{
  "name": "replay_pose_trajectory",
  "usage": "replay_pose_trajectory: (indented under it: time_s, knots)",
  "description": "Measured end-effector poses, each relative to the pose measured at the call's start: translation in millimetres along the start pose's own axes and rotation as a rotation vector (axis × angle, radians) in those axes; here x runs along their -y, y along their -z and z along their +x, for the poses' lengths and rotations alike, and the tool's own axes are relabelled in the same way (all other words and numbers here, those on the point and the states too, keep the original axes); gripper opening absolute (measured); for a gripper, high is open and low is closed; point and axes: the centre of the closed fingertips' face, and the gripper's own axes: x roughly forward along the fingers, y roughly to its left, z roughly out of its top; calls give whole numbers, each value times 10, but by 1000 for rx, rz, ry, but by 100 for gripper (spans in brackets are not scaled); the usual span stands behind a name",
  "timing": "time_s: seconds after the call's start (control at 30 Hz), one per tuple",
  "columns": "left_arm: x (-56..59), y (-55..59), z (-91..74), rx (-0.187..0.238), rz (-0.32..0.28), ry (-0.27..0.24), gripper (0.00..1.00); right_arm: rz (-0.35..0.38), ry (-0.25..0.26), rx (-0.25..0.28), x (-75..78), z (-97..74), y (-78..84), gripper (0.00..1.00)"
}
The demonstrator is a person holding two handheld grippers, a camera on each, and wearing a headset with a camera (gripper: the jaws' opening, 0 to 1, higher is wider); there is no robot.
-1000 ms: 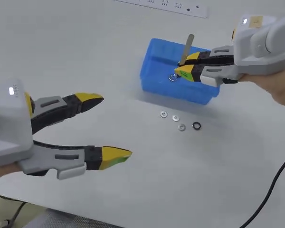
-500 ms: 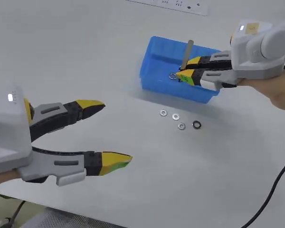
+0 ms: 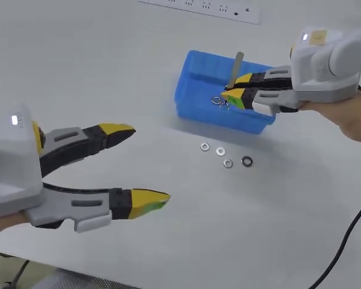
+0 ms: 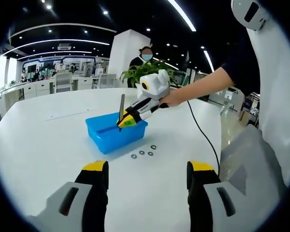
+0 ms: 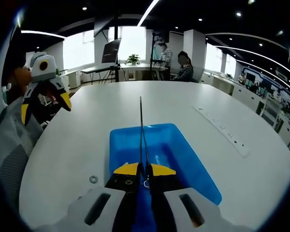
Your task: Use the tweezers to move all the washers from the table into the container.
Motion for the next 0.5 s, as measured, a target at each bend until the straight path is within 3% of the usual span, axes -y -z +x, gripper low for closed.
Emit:
replay_pose_trajectory:
  time_s: [0.13,0.17,0.2,0.33,0.5]
  knots:
    - [-90,-36,62,-13,36,-16,69,-8,8,-5,15,-8,-3,8]
    - [-169,-20,76,-39,59,-39,68,-6,9,-3,18,-11,-8,8]
    - [-209,-44,99,-36,59,-45,67,-4,12,0,22,-17,-15,8]
    - [-340,-345,243,49,62,-37,67,-7,11,-3,23,-34,-9,8]
    - [-457,-580,575,46,144,0,65,-17,10,1,20,-49,-45,8]
